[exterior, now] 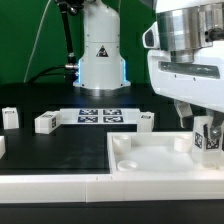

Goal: Assemble one leg

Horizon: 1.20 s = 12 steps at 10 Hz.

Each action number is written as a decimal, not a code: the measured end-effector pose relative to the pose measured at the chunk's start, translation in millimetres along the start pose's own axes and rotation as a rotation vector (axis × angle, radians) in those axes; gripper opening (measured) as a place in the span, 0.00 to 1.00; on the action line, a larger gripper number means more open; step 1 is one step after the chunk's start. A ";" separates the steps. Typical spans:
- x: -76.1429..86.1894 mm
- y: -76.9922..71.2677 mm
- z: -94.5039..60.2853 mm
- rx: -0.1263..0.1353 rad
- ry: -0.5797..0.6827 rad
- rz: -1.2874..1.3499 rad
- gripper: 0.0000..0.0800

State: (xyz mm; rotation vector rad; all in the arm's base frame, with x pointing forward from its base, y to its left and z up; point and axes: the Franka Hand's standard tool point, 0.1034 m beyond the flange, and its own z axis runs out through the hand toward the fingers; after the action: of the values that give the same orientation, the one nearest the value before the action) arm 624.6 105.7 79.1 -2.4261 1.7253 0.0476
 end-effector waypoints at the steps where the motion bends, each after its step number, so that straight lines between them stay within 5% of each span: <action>1: -2.9 -0.8 0.2 0.000 -0.001 -0.027 0.74; 8: -6.6 -1.8 4.7 -0.019 -0.011 -0.844 0.81; 10: -8.7 1.1 6.1 -0.073 -0.021 -1.051 0.81; 12: -8.3 0.1 5.6 -0.088 -0.014 -1.256 0.81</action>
Offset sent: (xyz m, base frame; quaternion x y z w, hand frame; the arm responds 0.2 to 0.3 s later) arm 0.0057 0.0086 0.0031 -0.0156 -0.0043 -0.3107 0.9504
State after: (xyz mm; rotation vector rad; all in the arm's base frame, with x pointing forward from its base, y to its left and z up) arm 622.1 114.3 74.6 -3.0491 -0.0351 -0.0197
